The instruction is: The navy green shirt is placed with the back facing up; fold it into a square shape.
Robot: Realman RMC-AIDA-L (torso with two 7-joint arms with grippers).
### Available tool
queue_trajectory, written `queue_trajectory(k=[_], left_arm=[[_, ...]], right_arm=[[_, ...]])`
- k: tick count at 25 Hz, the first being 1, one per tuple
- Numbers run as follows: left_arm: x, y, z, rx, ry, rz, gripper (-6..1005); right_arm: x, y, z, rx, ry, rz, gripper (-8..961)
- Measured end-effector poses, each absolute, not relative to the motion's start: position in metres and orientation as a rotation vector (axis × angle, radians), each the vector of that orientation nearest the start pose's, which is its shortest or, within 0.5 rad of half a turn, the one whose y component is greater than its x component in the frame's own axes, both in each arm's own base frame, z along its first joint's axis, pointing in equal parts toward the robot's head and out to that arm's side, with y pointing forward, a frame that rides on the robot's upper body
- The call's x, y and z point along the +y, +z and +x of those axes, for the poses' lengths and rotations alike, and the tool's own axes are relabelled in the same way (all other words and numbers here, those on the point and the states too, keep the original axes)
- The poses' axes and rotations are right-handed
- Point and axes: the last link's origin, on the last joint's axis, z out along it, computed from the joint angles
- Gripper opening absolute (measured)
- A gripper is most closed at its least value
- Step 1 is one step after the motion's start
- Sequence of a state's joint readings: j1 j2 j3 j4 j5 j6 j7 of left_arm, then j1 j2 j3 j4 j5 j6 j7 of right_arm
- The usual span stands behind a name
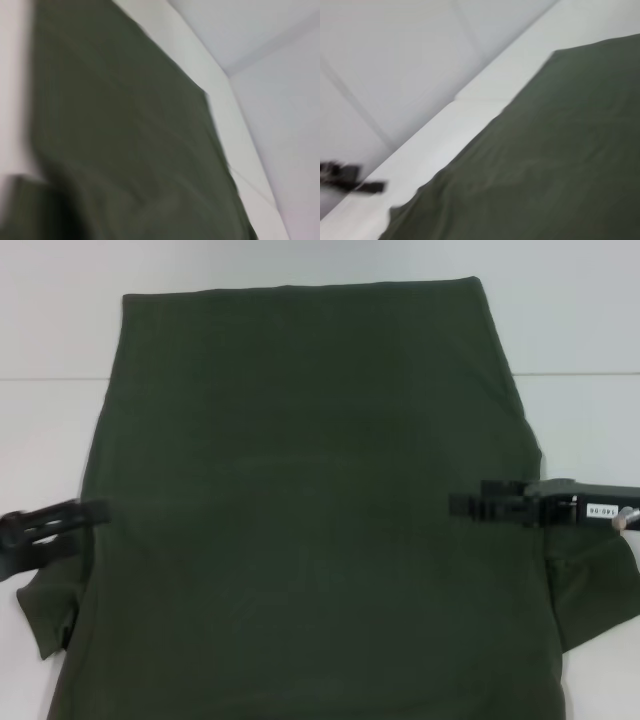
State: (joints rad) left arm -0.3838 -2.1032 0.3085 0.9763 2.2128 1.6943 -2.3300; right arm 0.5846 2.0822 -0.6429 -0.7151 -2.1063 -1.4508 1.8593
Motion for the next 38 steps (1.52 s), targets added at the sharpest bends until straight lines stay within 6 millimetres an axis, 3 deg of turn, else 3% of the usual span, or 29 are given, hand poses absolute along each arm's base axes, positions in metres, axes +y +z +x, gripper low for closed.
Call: queue_trajectory(k=[4,11,21,38], left_arm=[[0.272,0.09,-0.354,-1.898,-0.849,-1.785,931],[0.269,0.081,-0.38,-1.939,-0.753,-1.642,930],[0.267,0.08,-0.391,-1.905,-0.715,-1.602,929],[0.268,0.066,-0.392,-1.934,-0.712,-1.61,927]], right_arm=[[0.366,0.01,0.268,1.258,0.637,-2.44,924],[0.373,0.011,0.266,1.257,0.638,-2.412,925],[0.375,0.012,0.264,1.247,0.652,-2.409,926],[0.375,0.012,0.263,1.245,0.67,-2.406,926]])
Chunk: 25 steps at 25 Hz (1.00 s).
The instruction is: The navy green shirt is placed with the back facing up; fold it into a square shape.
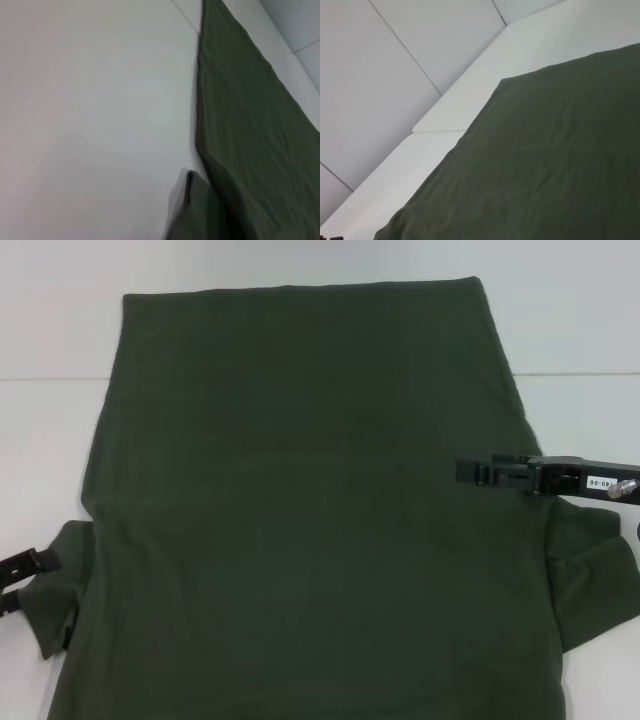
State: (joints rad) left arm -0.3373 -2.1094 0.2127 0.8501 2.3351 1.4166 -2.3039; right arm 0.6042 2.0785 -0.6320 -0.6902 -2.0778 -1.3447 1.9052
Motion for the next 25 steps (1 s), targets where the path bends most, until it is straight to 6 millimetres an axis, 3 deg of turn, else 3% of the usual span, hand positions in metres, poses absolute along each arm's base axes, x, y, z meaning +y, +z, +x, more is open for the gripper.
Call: queue_trajectory(k=[17,25], left_arm=[[0.2696,0.0613,-0.3851,-1.971,-0.706,-1.649,925],[0.2683,0.0635,-0.3877,-1.971,-0.706,-1.629,754]], right_arm=[[0.3739,0.0145,0.2637,1.248,0.695,-2.397,925],[0.3726,0.0149,0.2658,1.255,0.697,-2.39,926]])
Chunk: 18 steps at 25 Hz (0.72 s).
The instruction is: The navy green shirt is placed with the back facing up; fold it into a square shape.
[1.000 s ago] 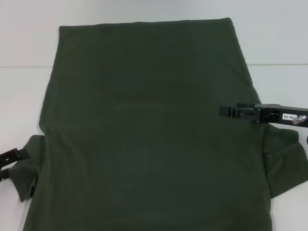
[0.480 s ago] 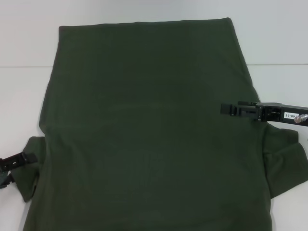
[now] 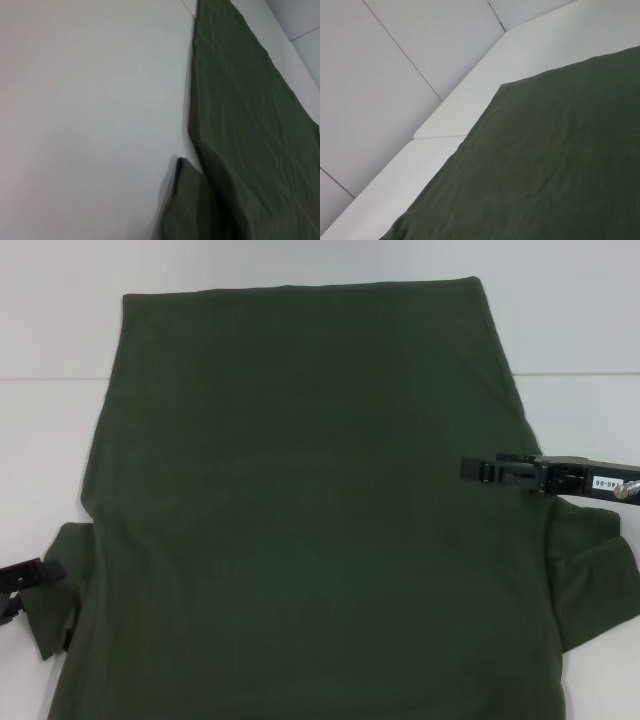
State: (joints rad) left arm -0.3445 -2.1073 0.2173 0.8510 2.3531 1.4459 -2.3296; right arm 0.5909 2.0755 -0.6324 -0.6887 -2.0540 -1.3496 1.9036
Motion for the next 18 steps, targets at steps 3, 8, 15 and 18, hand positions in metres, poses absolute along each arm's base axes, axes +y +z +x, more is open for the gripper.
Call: queue_trajectory(k=[3,8,15,18], left_arm=[[0.2674,0.0642,-0.3879,2.698,0.965,2.23,690],[0.2681,0.064,-0.3866,2.688,0.955,2.237,515],[0.2697,0.0669,-0.3831,2.66,0.929,2.258,197],[0.2729,0.0725,-0.3831,2.676,0.824,2.286,61]], right_arm=[[0.3726,0.015,0.2659,1.255,0.698,-2.389,926],[0.3735,0.015,0.2648,1.252,0.699,-2.391,926],[0.3732,0.0151,0.2658,1.254,0.697,-2.387,925],[0.3732,0.0151,0.2657,1.254,0.697,-2.388,925]])
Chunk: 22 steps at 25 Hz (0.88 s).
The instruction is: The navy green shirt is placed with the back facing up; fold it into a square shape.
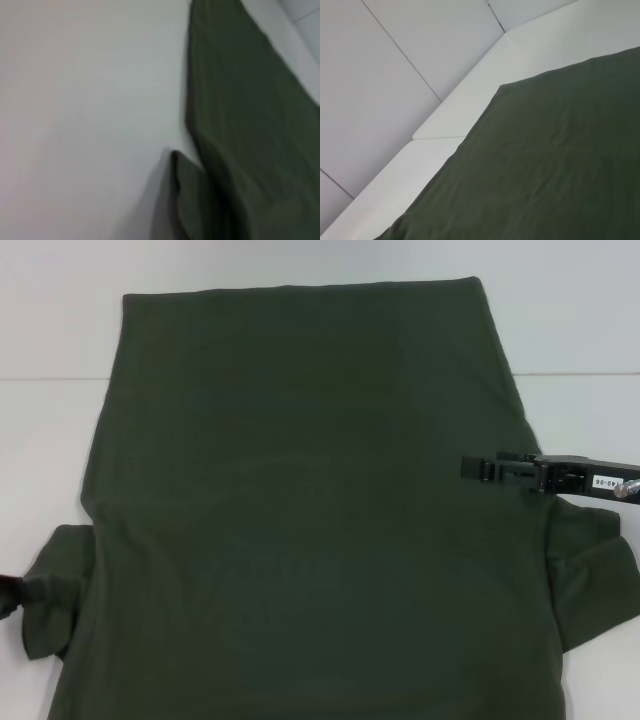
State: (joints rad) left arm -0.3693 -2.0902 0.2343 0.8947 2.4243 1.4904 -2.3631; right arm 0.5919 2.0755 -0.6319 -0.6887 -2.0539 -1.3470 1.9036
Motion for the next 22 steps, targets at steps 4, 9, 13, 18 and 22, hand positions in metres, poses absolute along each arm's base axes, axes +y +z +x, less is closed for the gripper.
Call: queue_trajectory(k=[4,9,13,18,22], left_arm=[[0.282,0.084,-0.384,2.723,0.595,2.338,14],[0.295,0.1,-0.38,2.775,0.383,2.387,11],[0.301,0.11,-0.376,2.803,0.338,2.417,11],[0.298,0.122,-0.374,2.841,0.326,2.416,12],[0.292,0.126,-0.376,2.874,0.326,2.39,12]], right_arm=[[0.373,0.015,0.266,1.253,0.696,-2.387,926],[0.373,0.015,0.266,1.253,0.694,-2.386,926],[0.373,0.015,0.267,1.256,0.694,-2.381,926],[0.373,0.015,0.268,1.257,0.693,-2.38,927],[0.373,0.015,0.268,1.256,0.693,-2.381,927]])
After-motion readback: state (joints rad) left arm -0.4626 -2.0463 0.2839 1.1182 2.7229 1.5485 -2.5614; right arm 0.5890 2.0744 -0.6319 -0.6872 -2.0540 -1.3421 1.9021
